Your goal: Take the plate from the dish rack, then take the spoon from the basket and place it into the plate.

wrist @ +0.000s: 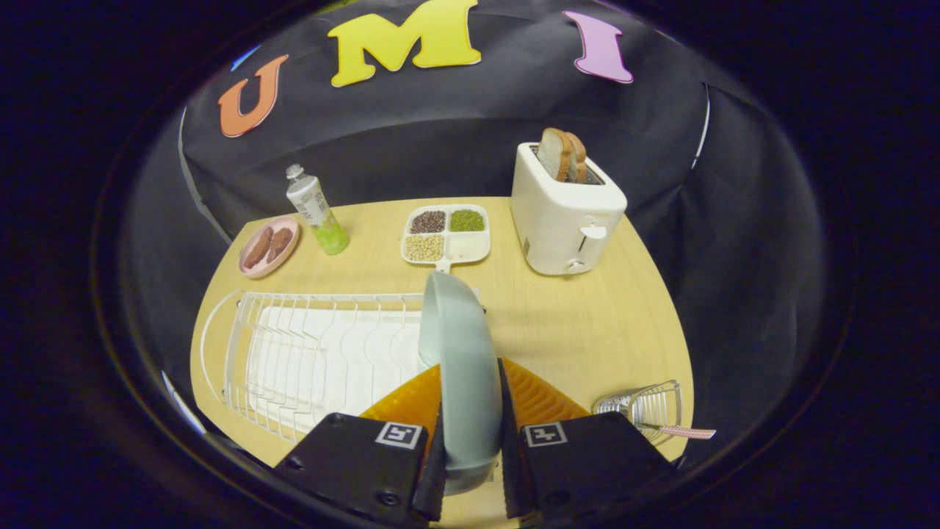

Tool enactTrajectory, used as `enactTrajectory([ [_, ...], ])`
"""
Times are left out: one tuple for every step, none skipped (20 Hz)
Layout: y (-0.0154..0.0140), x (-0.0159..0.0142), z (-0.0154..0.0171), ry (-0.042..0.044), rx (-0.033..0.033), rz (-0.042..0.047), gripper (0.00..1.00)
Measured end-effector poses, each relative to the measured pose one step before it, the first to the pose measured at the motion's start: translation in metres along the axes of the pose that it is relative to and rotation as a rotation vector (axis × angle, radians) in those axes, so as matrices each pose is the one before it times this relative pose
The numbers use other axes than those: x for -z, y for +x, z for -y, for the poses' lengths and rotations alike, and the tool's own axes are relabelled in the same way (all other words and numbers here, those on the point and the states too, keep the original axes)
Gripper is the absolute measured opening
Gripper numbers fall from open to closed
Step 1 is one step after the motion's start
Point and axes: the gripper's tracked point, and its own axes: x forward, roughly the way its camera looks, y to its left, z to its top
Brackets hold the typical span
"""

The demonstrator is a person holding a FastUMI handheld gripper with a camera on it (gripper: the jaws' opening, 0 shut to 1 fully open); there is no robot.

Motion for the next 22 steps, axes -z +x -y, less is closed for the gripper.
enactTrajectory([
  [-0.00278,-0.00245,0.00101,-0.00935,0.02651,0.01722,0.36],
  [-0.00375,-0.00286,0.00036,-0.0085,0.02363,0.01462,0.35],
  [-0.00205,-0.00073,0.00016,-0.00762,0.01844,0.00865,0.35],
  [-0.00296,-0.00078,0.00067,-0.00314,0.01927,0.00453,0.35],
  [-0.0071,-0.00271,0.00353,-0.00314,0.01916,0.01965,0.35],
  [-0.00813,-0.00422,0.00469,-0.00511,0.02253,0.03101,0.35],
  [-0.01101,-0.00721,0.0054,-0.0016,0.01755,0.04526,0.34],
  [-0.01165,-0.00149,-0.00162,0.00088,0.00407,0.02601,0.33],
  [-0.0063,0.00056,-0.00023,0.00263,-0.00588,0.01546,0.31],
  [-0.00749,0.00495,-0.00408,0.00728,-0.02498,0.00494,0.3],
  [-0.00936,0.00515,-0.00618,0.01367,-0.03463,-0.00246,0.3],
  [-0.00779,0.00587,-0.00589,0.02049,-0.0384,-0.00218,0.3],
  [-0.00653,0.00726,-0.00453,0.02349,-0.03737,-0.00274,0.3],
  [-0.0063,0.00823,-0.00496,0.02922,-0.0342,-0.00492,0.3],
  [-0.00732,0.01072,-0.00418,0.03259,-0.03777,-0.00675,0.3],
  [-0.00769,0.01099,-0.00461,0.02522,-0.04036,-0.007,0.31],
  [-0.00604,0.01149,-0.0044,0.01588,-0.03683,-0.00249,0.3],
  [-0.00581,0.01116,-0.00272,0.00944,-0.03011,0.0012,0.3],
  [-0.00446,0.01137,-0.00137,0.00797,-0.02516,0.00148,0.3],
  [-0.00368,0.01165,-0.00013,0.01594,-0.01777,-0.00136,0.3],
  [-0.0026,0.01368,0.00256,0.01798,-0.01386,-0.00659,0.3],
  [-0.00176,0.01367,0.00239,0.02105,-0.01784,-0.00699,0.3],
])
